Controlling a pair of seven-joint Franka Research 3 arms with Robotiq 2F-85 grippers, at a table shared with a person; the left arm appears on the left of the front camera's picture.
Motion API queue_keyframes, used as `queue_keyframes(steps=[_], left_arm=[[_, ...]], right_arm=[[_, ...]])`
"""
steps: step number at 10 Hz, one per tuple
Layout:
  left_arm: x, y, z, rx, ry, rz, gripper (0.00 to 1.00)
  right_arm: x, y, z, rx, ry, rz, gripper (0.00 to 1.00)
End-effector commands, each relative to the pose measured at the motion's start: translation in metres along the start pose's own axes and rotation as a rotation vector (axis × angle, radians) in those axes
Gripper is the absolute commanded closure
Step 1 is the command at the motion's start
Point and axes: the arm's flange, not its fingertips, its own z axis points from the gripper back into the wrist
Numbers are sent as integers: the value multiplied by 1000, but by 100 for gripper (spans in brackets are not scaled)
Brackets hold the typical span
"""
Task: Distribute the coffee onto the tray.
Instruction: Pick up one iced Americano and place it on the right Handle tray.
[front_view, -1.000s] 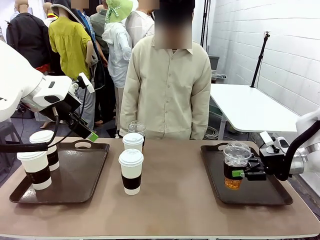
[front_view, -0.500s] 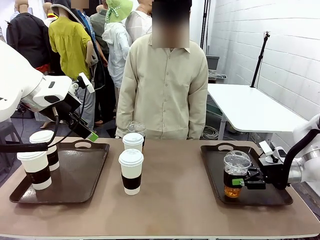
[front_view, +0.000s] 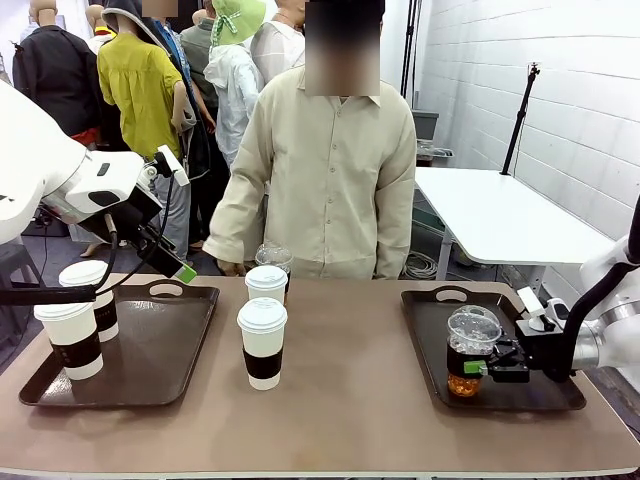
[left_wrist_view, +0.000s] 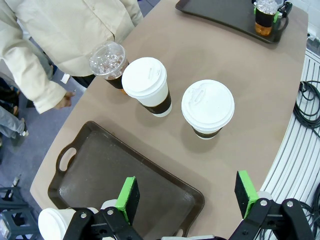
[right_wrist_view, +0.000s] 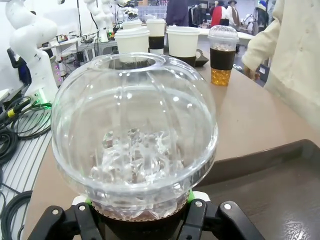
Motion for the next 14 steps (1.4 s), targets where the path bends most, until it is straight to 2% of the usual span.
queue_keyframes(steps=[1, 3, 4, 5, 9, 14], left_arm=[[0, 0, 1, -2, 4, -1, 0], [0, 0, 1, -2, 4, -1, 0], [0, 0, 1, -2, 4, -1, 0], [0, 0, 1, -2, 4, -1, 0], [0, 0, 1, -2, 4, -1, 0], [0, 0, 1, -2, 4, -1, 0]], right_arm=[[-6, -5, 2, -10, -43, 22, 34], [-6, -6, 2, -8, -43, -27, 34], [-5, -4, 3, -4, -30, -39, 14], [-4, -3, 4, -3, -30, -48, 0], [4, 5, 14, -15, -6, -72, 0], [2, 24, 52, -92, 20, -120, 0]])
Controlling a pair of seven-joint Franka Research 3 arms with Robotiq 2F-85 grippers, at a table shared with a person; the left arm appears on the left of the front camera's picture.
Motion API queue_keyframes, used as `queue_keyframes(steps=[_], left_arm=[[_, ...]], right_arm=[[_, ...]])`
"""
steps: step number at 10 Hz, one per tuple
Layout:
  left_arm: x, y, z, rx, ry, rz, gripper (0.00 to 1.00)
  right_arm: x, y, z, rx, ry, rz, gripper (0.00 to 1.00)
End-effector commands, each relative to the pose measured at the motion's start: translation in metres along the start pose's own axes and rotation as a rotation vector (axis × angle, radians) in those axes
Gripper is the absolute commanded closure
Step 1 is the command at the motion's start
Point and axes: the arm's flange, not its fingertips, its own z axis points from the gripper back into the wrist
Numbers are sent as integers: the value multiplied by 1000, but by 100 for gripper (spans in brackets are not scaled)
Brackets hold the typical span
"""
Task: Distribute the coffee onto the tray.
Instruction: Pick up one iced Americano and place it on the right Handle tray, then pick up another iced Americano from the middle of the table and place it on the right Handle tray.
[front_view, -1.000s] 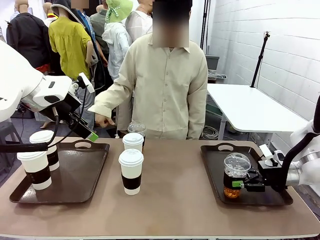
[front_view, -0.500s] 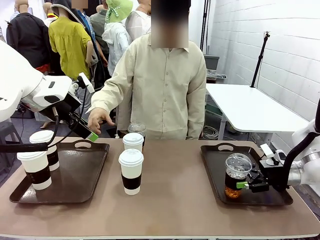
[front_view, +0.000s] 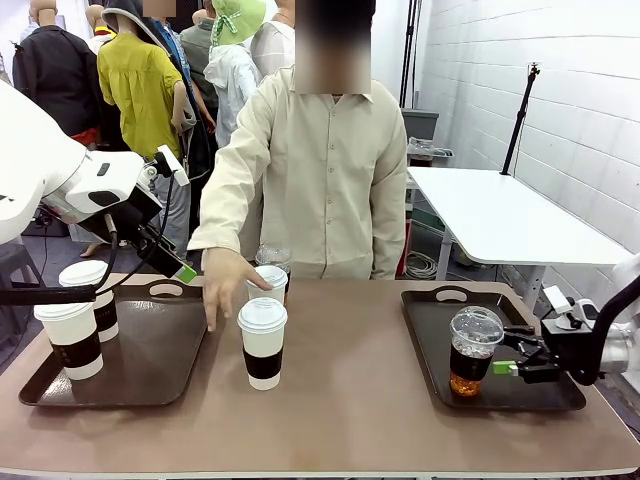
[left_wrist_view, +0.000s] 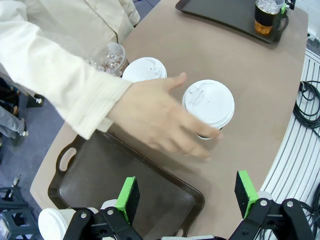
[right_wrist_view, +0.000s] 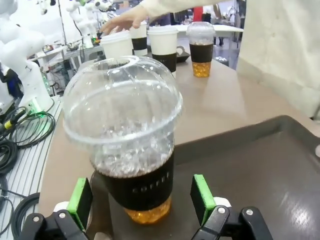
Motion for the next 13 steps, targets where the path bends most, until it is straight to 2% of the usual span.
queue_keyframes(steps=[1, 3, 4, 13], left_arm=[[0, 0, 1, -2, 4, -1, 0], [0, 0, 1, -2, 4, -1, 0], [0, 0, 1, -2, 4, -1, 0], [0, 0, 1, -2, 4, -1, 0]], right_arm=[[1, 14, 11, -15, 30, -38, 0], [3, 18, 13, -50, 82, -57, 0], [-3, 8, 14, -22, 11, -19, 0], [-3, 8, 14, -22, 11, -19, 0]])
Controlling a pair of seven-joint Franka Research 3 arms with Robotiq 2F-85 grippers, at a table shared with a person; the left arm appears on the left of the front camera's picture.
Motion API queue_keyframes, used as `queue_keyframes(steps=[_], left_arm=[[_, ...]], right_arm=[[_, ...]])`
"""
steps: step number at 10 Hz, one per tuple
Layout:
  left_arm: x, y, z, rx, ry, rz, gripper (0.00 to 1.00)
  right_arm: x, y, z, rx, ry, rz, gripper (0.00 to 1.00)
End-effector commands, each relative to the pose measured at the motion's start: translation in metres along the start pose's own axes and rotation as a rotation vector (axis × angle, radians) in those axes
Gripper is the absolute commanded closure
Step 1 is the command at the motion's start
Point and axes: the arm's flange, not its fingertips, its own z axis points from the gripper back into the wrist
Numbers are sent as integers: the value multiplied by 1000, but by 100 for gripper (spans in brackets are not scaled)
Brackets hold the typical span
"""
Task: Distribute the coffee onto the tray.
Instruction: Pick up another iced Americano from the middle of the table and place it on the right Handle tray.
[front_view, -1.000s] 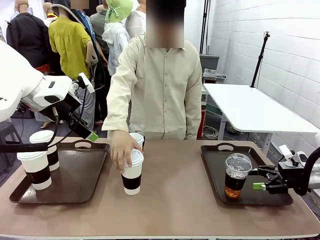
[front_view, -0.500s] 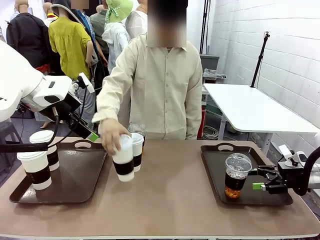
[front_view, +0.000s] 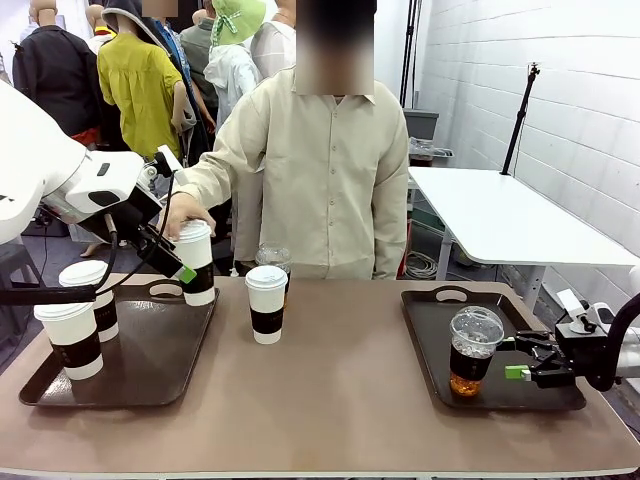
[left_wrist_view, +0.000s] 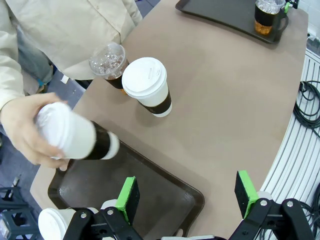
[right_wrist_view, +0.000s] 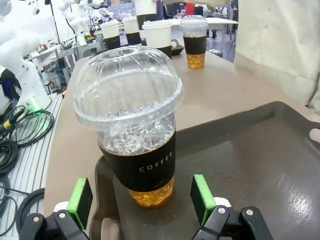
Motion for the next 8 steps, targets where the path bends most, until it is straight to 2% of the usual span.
queue_keyframes(steps=[1, 5, 6, 8], left_arm=[[0, 0, 1, -2, 4, -1, 0], [0, 0, 1, -2, 4, -1, 0], [0, 0, 1, -2, 4, -1, 0], [0, 0, 1, -2, 4, -1, 0]], right_arm=[[0, -2, -1, 6, -13, 9, 0], [0, 0, 0, 0, 0, 0, 0], [6, 1, 11, 7, -10, -2, 0], [17, -5, 30, -13, 34, 4, 0]])
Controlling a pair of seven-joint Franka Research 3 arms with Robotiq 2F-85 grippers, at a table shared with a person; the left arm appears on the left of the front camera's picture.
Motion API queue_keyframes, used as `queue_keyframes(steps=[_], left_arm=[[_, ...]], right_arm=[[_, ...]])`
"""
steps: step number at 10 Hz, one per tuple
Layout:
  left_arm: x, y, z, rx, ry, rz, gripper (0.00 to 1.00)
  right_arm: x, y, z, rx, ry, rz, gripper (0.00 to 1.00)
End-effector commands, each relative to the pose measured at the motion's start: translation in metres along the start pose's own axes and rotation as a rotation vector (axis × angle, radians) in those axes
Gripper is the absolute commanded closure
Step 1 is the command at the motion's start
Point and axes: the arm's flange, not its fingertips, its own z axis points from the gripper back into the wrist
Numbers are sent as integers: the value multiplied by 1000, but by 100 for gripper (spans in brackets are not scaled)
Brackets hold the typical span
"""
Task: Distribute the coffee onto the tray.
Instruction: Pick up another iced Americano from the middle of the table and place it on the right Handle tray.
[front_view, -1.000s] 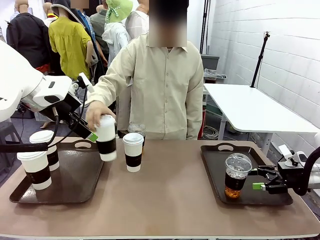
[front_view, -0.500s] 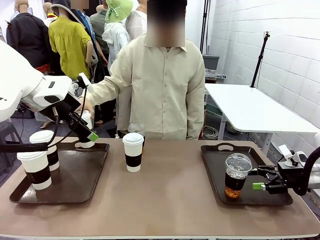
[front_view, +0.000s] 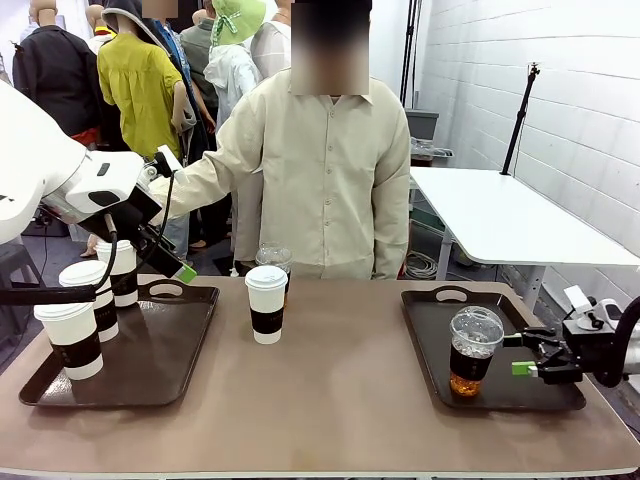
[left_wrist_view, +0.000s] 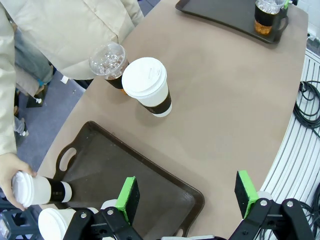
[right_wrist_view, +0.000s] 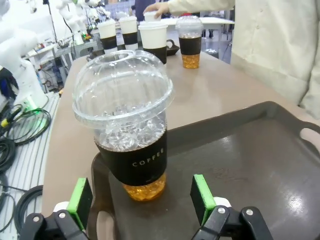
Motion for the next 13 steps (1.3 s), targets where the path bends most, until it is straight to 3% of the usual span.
queue_keyframes(steps=[1, 7, 13], left_arm=[[0, 0, 1, -2, 4, -1, 0], [0, 0, 1, -2, 4, -1, 0], [0, 0, 1, -2, 4, -1, 0]], right_arm=[[15, -7, 17, -6, 30, 2, 0], [70, -67, 27, -27, 82, 1, 0], [119, -114, -18, -24, 68, 31, 0]])
